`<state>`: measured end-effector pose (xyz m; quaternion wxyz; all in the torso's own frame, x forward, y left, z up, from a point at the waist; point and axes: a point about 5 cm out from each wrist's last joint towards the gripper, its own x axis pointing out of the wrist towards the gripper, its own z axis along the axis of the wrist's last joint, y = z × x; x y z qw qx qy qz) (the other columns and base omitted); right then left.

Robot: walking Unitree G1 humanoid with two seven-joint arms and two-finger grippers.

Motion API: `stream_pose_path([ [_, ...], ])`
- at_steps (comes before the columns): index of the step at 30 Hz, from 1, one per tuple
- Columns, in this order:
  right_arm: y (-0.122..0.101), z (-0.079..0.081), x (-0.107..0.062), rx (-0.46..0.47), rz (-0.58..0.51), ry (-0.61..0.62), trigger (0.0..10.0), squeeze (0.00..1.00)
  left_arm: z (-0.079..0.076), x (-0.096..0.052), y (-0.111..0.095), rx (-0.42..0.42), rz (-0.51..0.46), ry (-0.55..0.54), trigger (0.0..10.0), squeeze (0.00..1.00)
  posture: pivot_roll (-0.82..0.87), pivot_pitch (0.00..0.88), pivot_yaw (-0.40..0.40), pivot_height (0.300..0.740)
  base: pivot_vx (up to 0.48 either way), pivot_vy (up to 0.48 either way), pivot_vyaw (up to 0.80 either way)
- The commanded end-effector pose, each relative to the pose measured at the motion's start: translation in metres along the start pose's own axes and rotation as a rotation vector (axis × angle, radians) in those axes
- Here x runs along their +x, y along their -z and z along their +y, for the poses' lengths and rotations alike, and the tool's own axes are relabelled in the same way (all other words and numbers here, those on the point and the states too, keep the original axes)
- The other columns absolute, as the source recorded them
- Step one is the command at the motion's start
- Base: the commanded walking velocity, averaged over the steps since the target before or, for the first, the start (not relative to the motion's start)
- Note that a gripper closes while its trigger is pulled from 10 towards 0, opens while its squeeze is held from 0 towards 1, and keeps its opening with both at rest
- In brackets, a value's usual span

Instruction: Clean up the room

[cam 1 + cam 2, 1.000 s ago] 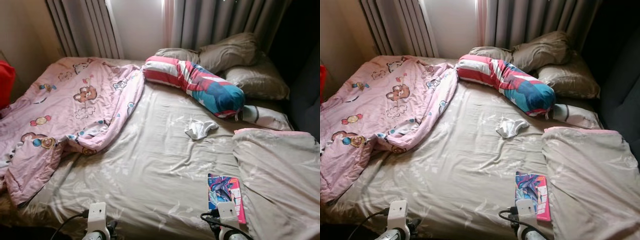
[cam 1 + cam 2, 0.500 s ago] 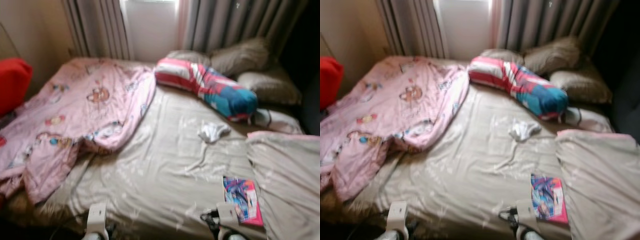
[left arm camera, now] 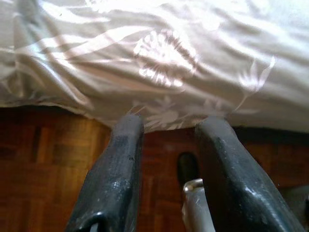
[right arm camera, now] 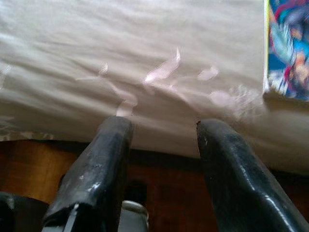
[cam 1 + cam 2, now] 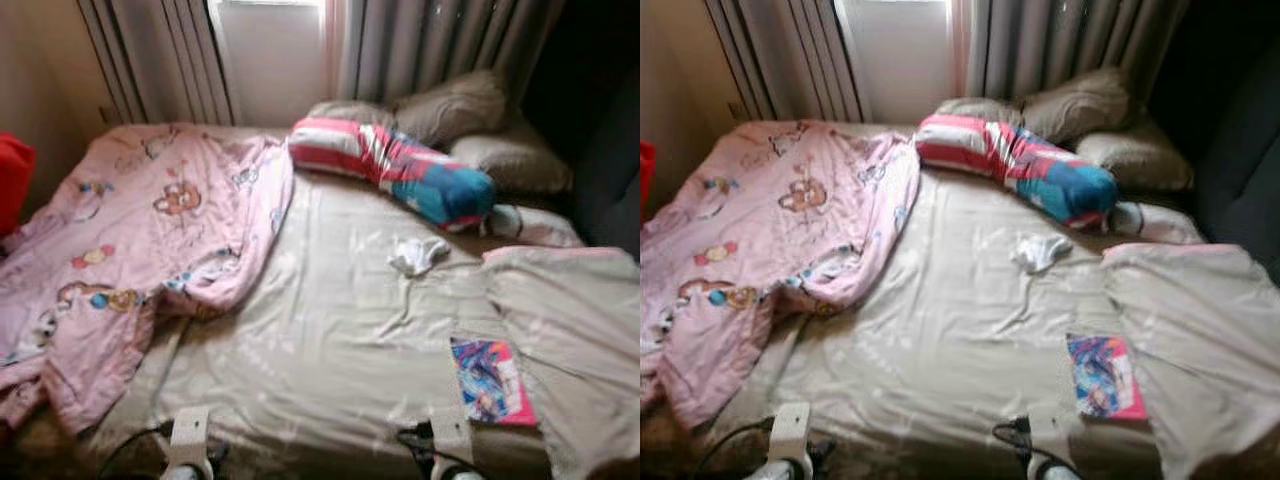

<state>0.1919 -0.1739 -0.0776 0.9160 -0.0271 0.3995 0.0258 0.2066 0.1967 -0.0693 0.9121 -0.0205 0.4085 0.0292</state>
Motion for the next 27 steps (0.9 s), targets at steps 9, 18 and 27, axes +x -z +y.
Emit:
stream_pose_path([
  [9, 0.0021, 0.0052, -0.0003, -0.017, 0.004, -0.026, 10.0, 0.0, 0.0033, -0.0009, 0.0031, 0.015, 0.017, -0.005, 10.0, 0.0, -0.03, 0.015, 0.009, 0.74, 0.0, 0.337, 0.4],
  [18, 0.0032, 0.0028, -0.0005, 0.028, 0.01, 0.0, 10.0, 0.0, 0.0023, -0.0005, 0.0021, 0.015, 0.014, -0.003, 10.0, 0.0, -0.03, 0.029, 0.016, 0.74, 0.0, 0.337, 0.24],
  [27, 0.004, 0.0039, -0.0008, 0.046, 0.009, -0.002, 10.0, 0.0, 0.0034, -0.0006, 0.0016, 0.016, 0.013, -0.003, 10.0, 0.0, -0.02, 0.037, 0.019, 0.74, 0.0, 0.337, 0.0],
])
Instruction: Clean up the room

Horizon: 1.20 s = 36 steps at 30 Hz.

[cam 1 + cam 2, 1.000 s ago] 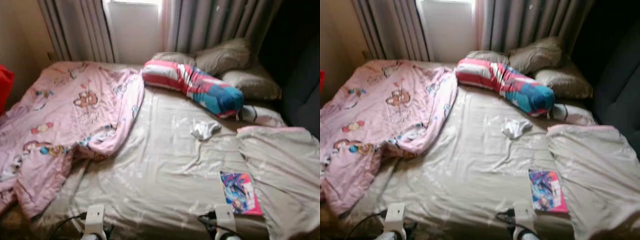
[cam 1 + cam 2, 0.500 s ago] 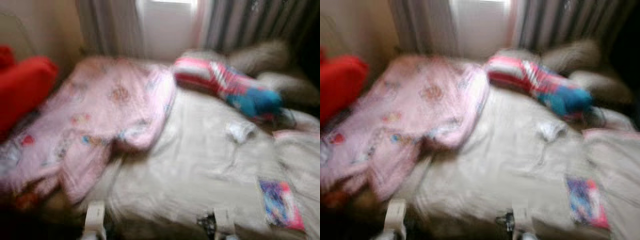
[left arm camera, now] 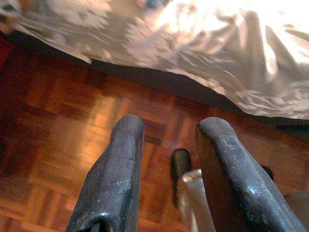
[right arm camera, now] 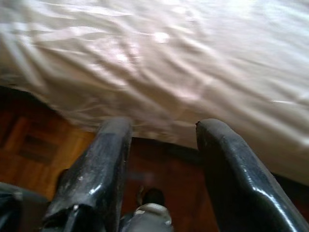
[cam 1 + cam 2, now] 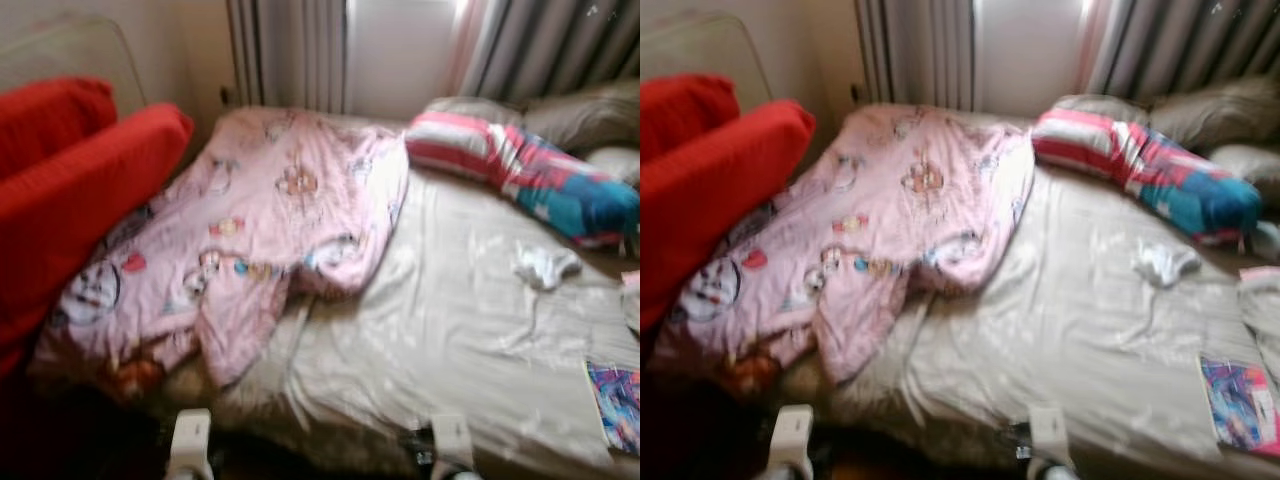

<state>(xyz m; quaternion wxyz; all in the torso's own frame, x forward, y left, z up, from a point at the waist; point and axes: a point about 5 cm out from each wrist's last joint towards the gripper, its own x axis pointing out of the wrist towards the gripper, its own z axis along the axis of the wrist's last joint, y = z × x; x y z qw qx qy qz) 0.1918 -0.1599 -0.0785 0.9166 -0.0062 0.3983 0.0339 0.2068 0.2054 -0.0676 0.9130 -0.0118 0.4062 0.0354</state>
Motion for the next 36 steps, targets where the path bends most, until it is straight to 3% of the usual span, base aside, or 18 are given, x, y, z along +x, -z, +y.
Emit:
stream_pose_path([
  [1, 0.0039, -0.01, -0.0021, 0.014, 0.013, 0.03, 10.0, 0.0, -0.0052, 0.0001, 0.0034, 0.006, 0.018, 0.015, 10.0, 0.0, -0.02, 0.037, 0.019, 0.74, 0.0, 0.337, 0.0],
  [36, 0.003, -0.0139, -0.0017, 0.088, 0.017, 0.065, 10.0, 0.0, -0.0036, 0.001, -0.0022, 0.002, -0.002, 0.006, 10.0, 0.0, -0.02, 0.041, 0.023, 0.74, 0.0, 0.337, 0.0],
])
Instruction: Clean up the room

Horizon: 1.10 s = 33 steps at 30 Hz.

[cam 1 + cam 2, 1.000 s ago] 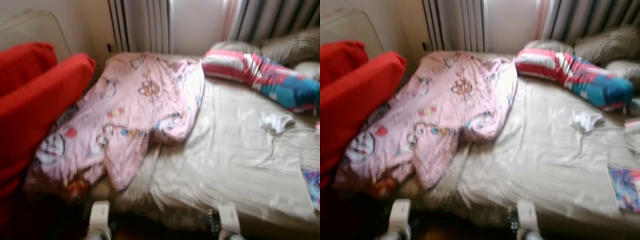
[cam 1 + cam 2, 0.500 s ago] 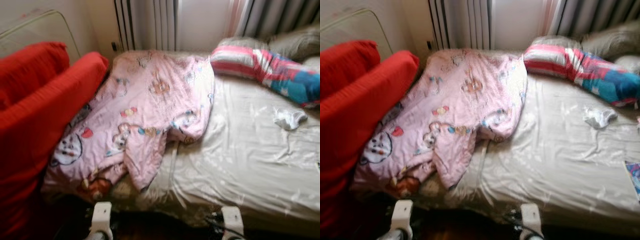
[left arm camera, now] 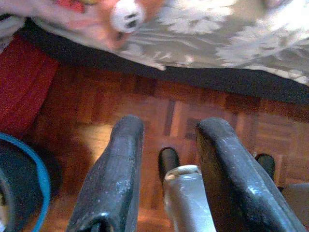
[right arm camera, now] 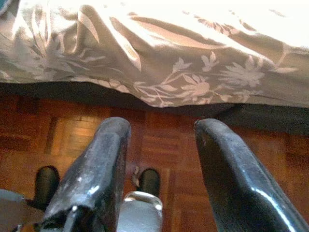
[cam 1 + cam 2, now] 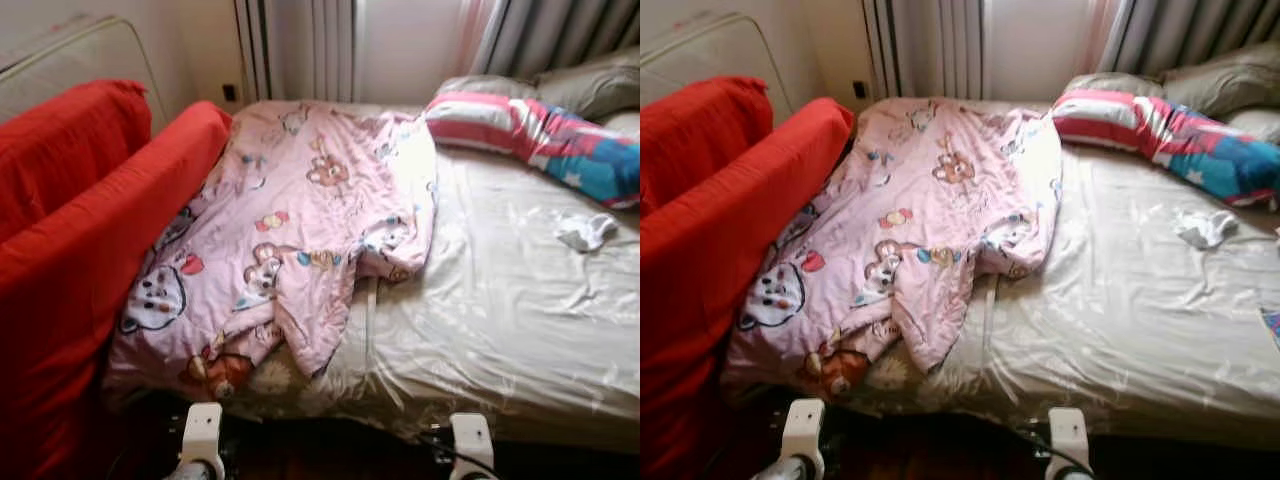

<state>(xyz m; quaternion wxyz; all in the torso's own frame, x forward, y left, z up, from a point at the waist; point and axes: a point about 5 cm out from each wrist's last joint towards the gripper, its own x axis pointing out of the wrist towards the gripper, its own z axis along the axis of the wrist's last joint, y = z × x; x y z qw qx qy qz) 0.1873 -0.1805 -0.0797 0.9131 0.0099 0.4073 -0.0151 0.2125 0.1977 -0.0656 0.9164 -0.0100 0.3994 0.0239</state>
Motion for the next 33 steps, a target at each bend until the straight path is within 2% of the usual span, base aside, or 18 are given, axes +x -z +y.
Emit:
stream_pose_path([
  [1, -0.0014, 0.0065, 0.0011, 0.019, -0.001, -0.012, 10.0, 0.0, 0.0044, -0.001, 0.003, -0.011, 0.013, -0.014, 10.0, 0.0, -0.02, 0.041, 0.023, 0.74, 0.0, 0.337, 0.0],
  [20, -0.0015, 0.0055, 0.0012, 0.03, 0.002, -0.003, 10.0, 0.0, 0.007, -0.0014, 0.0031, -0.009, 0.009, -0.027, 10.0, 0.0, -0.02, 0.026, 0.031, 0.74, 0.0, 0.327, 0.0],
  [33, -0.0014, 0.0042, 0.001, 0.03, 0.0, 0.01, 10.0, 0.0, 0.0052, -0.0005, -0.0002, -0.006, -0.001, -0.014, 10.0, 0.0, -0.02, 0.033, 0.028, 0.74, 0.0, 0.0, 0.0],
])
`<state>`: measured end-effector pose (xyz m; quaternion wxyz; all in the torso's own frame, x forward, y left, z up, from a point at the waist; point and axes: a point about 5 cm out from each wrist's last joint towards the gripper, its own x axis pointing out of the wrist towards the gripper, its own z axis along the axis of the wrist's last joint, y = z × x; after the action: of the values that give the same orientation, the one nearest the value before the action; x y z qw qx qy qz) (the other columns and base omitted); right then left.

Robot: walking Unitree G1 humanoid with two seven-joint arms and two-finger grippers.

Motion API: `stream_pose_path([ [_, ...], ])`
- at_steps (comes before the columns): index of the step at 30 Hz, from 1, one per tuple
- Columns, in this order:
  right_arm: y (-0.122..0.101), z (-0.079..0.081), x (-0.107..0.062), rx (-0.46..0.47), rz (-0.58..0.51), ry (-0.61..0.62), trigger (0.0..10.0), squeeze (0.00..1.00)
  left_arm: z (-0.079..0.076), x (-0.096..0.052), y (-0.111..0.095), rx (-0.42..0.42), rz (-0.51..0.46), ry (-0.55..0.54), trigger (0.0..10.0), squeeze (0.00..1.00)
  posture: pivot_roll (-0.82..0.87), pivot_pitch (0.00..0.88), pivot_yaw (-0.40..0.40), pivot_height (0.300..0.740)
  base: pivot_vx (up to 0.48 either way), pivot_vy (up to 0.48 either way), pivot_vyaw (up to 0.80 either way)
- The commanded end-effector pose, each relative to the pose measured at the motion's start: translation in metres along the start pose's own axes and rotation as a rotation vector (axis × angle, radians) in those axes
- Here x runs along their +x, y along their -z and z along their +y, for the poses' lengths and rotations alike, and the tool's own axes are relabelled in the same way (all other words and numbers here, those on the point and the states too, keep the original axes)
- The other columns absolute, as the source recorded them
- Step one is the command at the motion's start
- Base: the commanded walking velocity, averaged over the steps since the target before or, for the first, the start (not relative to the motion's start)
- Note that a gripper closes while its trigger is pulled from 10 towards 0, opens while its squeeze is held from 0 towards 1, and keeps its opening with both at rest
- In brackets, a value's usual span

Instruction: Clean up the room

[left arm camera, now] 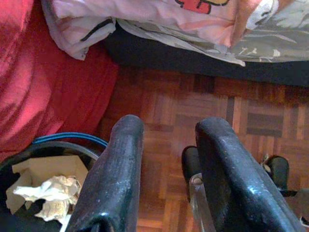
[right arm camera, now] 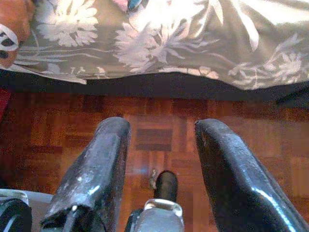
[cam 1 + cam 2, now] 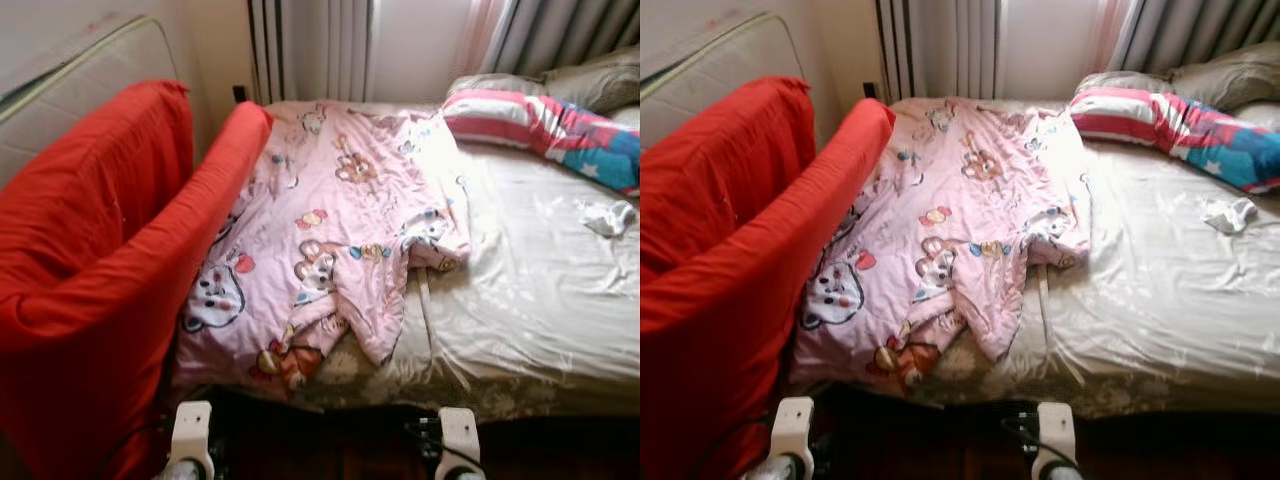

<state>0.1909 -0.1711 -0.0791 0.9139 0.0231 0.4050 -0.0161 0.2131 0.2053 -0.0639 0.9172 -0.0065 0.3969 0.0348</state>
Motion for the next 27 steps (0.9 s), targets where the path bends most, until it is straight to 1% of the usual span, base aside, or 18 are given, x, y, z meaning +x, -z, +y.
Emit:
stream_pose_path([
  [1, 0.0016, -0.0064, -0.0008, 0.001, 0.007, 0.027, 10.0, 0.0, -0.003, 0.0, 0.0013, -0.006, 0.002, 0.012, 10.0, 0.0, -0.02, 0.034, 0.027, 0.74, 0.0, 0.0, 0.0],
  [7, 0.0022, -0.0072, -0.0009, -0.013, 0.014, 0.03, 10.0, 0.0, -0.0029, 0.0, 0.0017, -0.008, 0.004, 0.007, 10.0, 0.0, -0.02, 0.034, 0.024, 0.74, 0.0, 0.0, 0.0],
  [8, 0.0014, -0.0076, -0.0009, -0.047, 0.01, 0.033, 10.0, 0.0, -0.0027, -0.0001, 0.0017, -0.009, 0.003, 0.005, 10.0, 0.0, -0.02, 0.034, 0.024, 0.74, 0.0, 0.0, 0.0],
  [11, 0.0004, -0.0093, -0.0009, -0.066, 0.002, 0.055, 10.0, 0.0, -0.0023, -0.0001, 0.0012, -0.002, -0.002, 0.002, 10.0, 0.0, -0.01, 0.035, 0.024, 0.74, 0.0, 0.0, 0.0],
  [12, -0.0004, -0.0106, -0.001, -0.071, -0.002, 0.067, 10.0, 0.0, -0.0019, -0.0001, 0.001, 0.001, -0.003, 0.001, 10.0, 0.0, -0.02, 0.036, 0.025, 0.74, 0.0, 0.0, 0.8],
  [16, -0.0012, -0.0127, -0.001, -0.057, -0.008, 0.079, 10.0, 0.0, -0.0013, -0.0002, 0.0009, 0.003, -0.004, 0.001, 10.0, 0.0, -0.02, 0.037, 0.026, 0.74, 0.26, 0.0, 0.8],
  [19, -0.0014, -0.0137, -0.001, -0.039, -0.007, 0.086, 10.0, 0.0, -0.001, -0.0002, 0.0009, 0.007, -0.004, 0.002, 10.0, 0.0, -0.02, 0.039, 0.028, 0.74, 0.284, 0.0, 0.0],
  [27, -0.0055, -0.0066, 0.0006, -0.048, -0.024, 0.065, 10.0, 0.0, -0.0006, -0.0003, 0.0005, 0.013, -0.007, -0.001, 10.0, 0.0, -0.01, 0.042, 0.029, 0.74, 0.291, 0.0, 0.0],
])
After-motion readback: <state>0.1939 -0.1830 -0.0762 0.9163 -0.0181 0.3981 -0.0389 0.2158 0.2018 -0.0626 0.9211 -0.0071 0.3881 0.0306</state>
